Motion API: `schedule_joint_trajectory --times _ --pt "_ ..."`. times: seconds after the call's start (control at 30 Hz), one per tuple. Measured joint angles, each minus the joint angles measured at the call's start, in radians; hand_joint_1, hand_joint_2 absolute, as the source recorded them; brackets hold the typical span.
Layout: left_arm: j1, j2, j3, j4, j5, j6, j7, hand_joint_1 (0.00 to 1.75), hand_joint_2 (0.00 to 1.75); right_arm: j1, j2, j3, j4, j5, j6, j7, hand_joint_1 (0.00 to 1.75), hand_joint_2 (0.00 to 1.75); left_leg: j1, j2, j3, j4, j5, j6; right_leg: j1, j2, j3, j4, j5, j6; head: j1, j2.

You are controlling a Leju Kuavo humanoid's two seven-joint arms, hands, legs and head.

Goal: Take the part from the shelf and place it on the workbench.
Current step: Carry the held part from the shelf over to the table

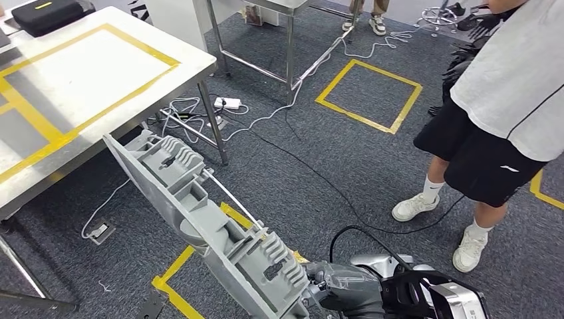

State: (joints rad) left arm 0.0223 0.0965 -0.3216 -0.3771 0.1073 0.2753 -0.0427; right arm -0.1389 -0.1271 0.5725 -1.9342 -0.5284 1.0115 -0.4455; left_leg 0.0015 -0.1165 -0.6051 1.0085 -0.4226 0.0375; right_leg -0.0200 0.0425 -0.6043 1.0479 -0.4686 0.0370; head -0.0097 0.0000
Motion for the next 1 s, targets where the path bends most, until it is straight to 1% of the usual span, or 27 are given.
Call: schedule_joint_trajectory --times 0.03,0.1,0.13,0.17,0.2,0.23,0.27,0.3,0.33,0.37,0.4,0.43,0.47,0.5,0.53,0.57,0.63,0.67,0.7,0.77,0.8,0.83,0.87,0.9,0.93,0.97,1.0 --pt "0.002 0.000 0.005 -0.001 -0.006 0.004 0.003 0.00 1.75 -0.001 0.000 0.000 0.000 0.006 -0.002 -0.003 1.75 1.75 0.000 -0.009 -0.004 0.003 -0.002 -0.005 0.001 0.009 0.010 -0.020 0.008 -0.007 -0.001 0.000" --pt "0.010 0.000 0.017 -0.004 -0.023 0.015 0.013 0.00 1.75 -0.004 0.001 0.000 -0.002 0.017 -0.009 -0.009 1.75 1.75 0.003 -0.022 -0.009 0.006 -0.003 -0.016 0.005 -0.001 0.014 -0.022 0.010 -0.024 -0.001 0.000" --pt "0.015 0.000 0.023 -0.006 -0.033 0.023 0.022 0.00 1.75 -0.004 0.002 0.000 -0.003 0.022 -0.012 -0.010 1.75 1.75 0.003 -0.013 -0.012 0.012 -0.007 -0.020 0.004 -0.009 0.016 -0.023 0.010 -0.030 -0.001 0.000" --pt "0.019 0.000 0.030 -0.010 -0.045 0.032 0.032 0.00 1.75 -0.004 0.004 0.000 -0.005 0.027 -0.013 -0.010 1.75 1.75 0.003 0.008 -0.019 0.029 -0.017 -0.025 0.002 -0.017 0.019 -0.025 0.010 -0.037 -0.003 0.000" --pt "0.022 0.000 0.037 -0.014 -0.057 0.042 0.042 0.00 1.75 -0.003 0.006 0.000 -0.007 0.030 -0.014 -0.011 1.75 1.75 0.002 0.038 -0.034 0.064 -0.037 -0.030 0.001 -0.027 0.022 -0.027 0.009 -0.043 -0.006 0.000" --pt "0.023 0.000 0.045 -0.018 -0.067 0.050 0.050 0.00 1.75 -0.002 0.008 0.000 -0.009 0.033 -0.014 -0.012 1.75 1.75 0.002 0.071 -0.058 0.117 -0.064 -0.034 0.003 -0.038 0.025 -0.027 0.007 -0.048 -0.008 0.000" --pt "0.023 -0.001 0.052 -0.023 -0.074 0.056 0.056 0.00 1.75 -0.001 0.009 0.000 -0.011 0.035 -0.015 -0.013 1.75 1.75 0.004 0.092 -0.091 0.182 -0.093 -0.038 0.005 -0.050 0.027 -0.027 0.004 -0.052 -0.010 0.000" --pt "0.023 -0.002 0.058 -0.026 -0.078 0.060 0.060 0.00 1.75 0.000 0.009 -0.001 -0.011 0.036 -0.015 -0.013 1.75 1.75 0.007 0.101 -0.124 0.243 -0.116 -0.041 0.008 -0.062 0.029 -0.027 0.002 -0.055 -0.010 0.000" --pt "0.025 -0.003 0.062 -0.028 -0.082 0.062 0.063 0.00 1.75 0.001 0.009 -0.001 -0.011 0.037 -0.015 -0.013 1.75 1.75 0.009 0.105 -0.147 0.283 -0.125 -0.043 0.010 -0.075 0.030 -0.027 -0.001 -0.058 -0.010 0.000" --pt "0.027 -0.004 0.067 -0.030 -0.088 0.066 0.067 0.00 1.75 0.001 0.009 -0.001 -0.011 0.039 -0.015 -0.014 1.75 1.75 0.011 0.108 -0.153 0.287 -0.115 -0.044 0.012 -0.087 0.031 -0.027 -0.003 -0.060 -0.010 0.000" --pt "0.029 -0.005 0.071 -0.033 -0.096 0.071 0.072 0.00 1.75 0.002 0.009 -0.001 -0.012 0.041 -0.015 -0.015 1.75 1.75 0.012 0.113 -0.139 0.254 -0.090 -0.042 0.013 -0.098 0.033 -0.027 -0.005 -0.061 -0.010 0.000" --pt "0.031 -0.005 0.077 -0.036 -0.108 0.079 0.080 0.00 1.75 0.002 0.010 -0.001 -0.012 0.044 -0.015 -0.017 1.75 1.75 0.011 0.125 -0.108 0.192 -0.056 -0.039 0.015 -0.108 0.036 -0.027 -0.008 -0.061 -0.010 0.000" --pt "0.033 -0.004 0.085 -0.041 -0.124 0.087 0.090 0.00 1.75 0.002 0.011 -0.002 -0.013 0.047 -0.014 -0.019 1.75 1.75 0.006 0.149 -0.071 0.123 -0.028 -0.033 0.017 -0.117 0.039 -0.027 -0.011 -0.059 -0.010 0.000" --pt "0.034 -0.004 0.095 -0.046 -0.141 0.094 0.101 0.00 1.75 0.002 0.011 -0.002 -0.014 0.050 -0.014 -0.022 1.75 1.75 0.001 0.170 -0.043 0.069 -0.010 -0.026 0.022 -0.125 0.042 -0.026 -0.014 -0.056 -0.010 0.000" --pt "0.035 -0.004 0.106 -0.051 -0.158 0.101 0.111 0.00 1.75 0.003 0.012 -0.003 -0.015 0.053 -0.014 -0.025 1.75 1.75 -0.005 0.184 -0.026 0.035 -0.003 -0.019 0.025 -0.134 0.044 -0.026 -0.017 -0.052 -0.009 0.000" --pt "0.037 -0.004 0.117 -0.057 -0.174 0.106 0.120 0.00 1.75 0.003 0.013 -0.004 -0.016 0.056 -0.014 -0.026 1.75 1.75 -0.010 0.188 -0.021 0.022 -0.006 -0.013 0.027 -0.143 0.045 -0.027 -0.020 -0.048 -0.009 0.000" --pt "0.048 -0.004 0.138 -0.067 -0.204 0.111 0.136 0.00 1.75 0.003 0.016 -0.005 -0.018 0.061 -0.015 -0.028 1.75 1.75 -0.009 0.165 -0.017 0.012 -0.003 -0.003 0.028 -0.156 0.048 -0.027 -0.025 -0.039 -0.009 0.000" --pt "0.054 -0.005 0.147 -0.073 -0.217 0.111 0.142 0.00 1.75 0.003 0.016 -0.006 -0.019 0.064 -0.016 -0.029 1.75 1.75 -0.006 0.153 -0.010 0.003 0.001 0.003 0.027 -0.143 0.046 -0.019 -0.031 -0.036 -0.009 0.000" --pt "0.059 -0.006 0.157 -0.079 -0.229 0.109 0.145 0.00 1.75 0.003 0.016 -0.007 -0.021 0.066 -0.017 -0.029 1.75 1.75 -0.002 0.141 -0.004 -0.006 0.006 0.008 0.025 -0.120 0.035 0.006 -0.043 -0.035 -0.008 0.000" --pt "0.059 -0.010 0.173 -0.092 -0.247 0.102 0.149 0.00 1.75 0.004 0.015 -0.009 -0.023 0.069 -0.019 -0.029 1.75 1.75 0.001 0.117 0.003 -0.015 0.011 0.014 0.019 -0.066 -0.018 0.112 -0.084 -0.038 -0.004 0.000" --pt "0.058 -0.013 0.180 -0.096 -0.254 0.096 0.150 0.00 1.75 0.004 0.015 -0.009 -0.023 0.069 -0.019 -0.030 1.75 1.75 0.002 0.103 0.003 -0.015 0.011 0.015 0.015 -0.054 -0.055 0.179 -0.106 -0.038 -0.004 0.000" --pt "0.058 -0.015 0.187 -0.100 -0.261 0.091 0.151 0.00 1.75 0.005 0.014 -0.010 -0.024 0.070 -0.019 -0.030 1.75 1.75 0.002 0.088 0.003 -0.014 0.011 0.015 0.011 -0.049 -0.084 0.229 -0.118 -0.034 -0.003 0.000" --pt "0.059 -0.017 0.194 -0.102 -0.267 0.084 0.151 0.00 1.75 0.006 0.013 -0.010 -0.024 0.070 -0.019 -0.030 1.75 1.75 0.003 0.073 0.004 -0.014 0.011 0.014 0.006 -0.047 -0.099 0.247 -0.116 -0.025 -0.003 0.000" --pt "0.061 -0.019 0.201 -0.103 -0.273 0.079 0.152 0.00 1.75 0.006 0.012 -0.010 -0.024 0.070 -0.019 -0.031 1.75 1.75 0.005 0.057 0.004 -0.012 0.010 0.012 0.001 -0.046 -0.093 0.225 -0.099 -0.013 -0.003 0.000" --pt "0.062 -0.021 0.207 -0.105 -0.278 0.073 0.152 0.00 1.75 0.006 0.012 -0.010 -0.024 0.070 -0.019 -0.031 1.75 1.75 0.007 0.042 0.005 -0.009 0.008 0.009 -0.005 -0.040 -0.069 0.167 -0.070 0.001 -0.003 0.000" --pt "0.062 -0.023 0.214 -0.107 -0.281 0.070 0.152 0.00 1.75 0.005 0.011 -0.011 -0.024 0.070 -0.019 -0.031 1.75 1.75 0.010 0.028 0.003 -0.004 0.005 0.003 -0.013 -0.025 -0.038 0.096 -0.041 0.014 -0.002 0.000" --pt "0.063 -0.024 0.219 -0.109 -0.284 0.067 0.152 0.00 1.75 0.004 0.011 -0.010 -0.024 0.070 -0.019 -0.032 1.75 1.75 0.010 0.015 0.000 0.003 0.000 -0.004 -0.016 -0.011 -0.011 0.040 -0.020 0.018 -0.002 0.000"
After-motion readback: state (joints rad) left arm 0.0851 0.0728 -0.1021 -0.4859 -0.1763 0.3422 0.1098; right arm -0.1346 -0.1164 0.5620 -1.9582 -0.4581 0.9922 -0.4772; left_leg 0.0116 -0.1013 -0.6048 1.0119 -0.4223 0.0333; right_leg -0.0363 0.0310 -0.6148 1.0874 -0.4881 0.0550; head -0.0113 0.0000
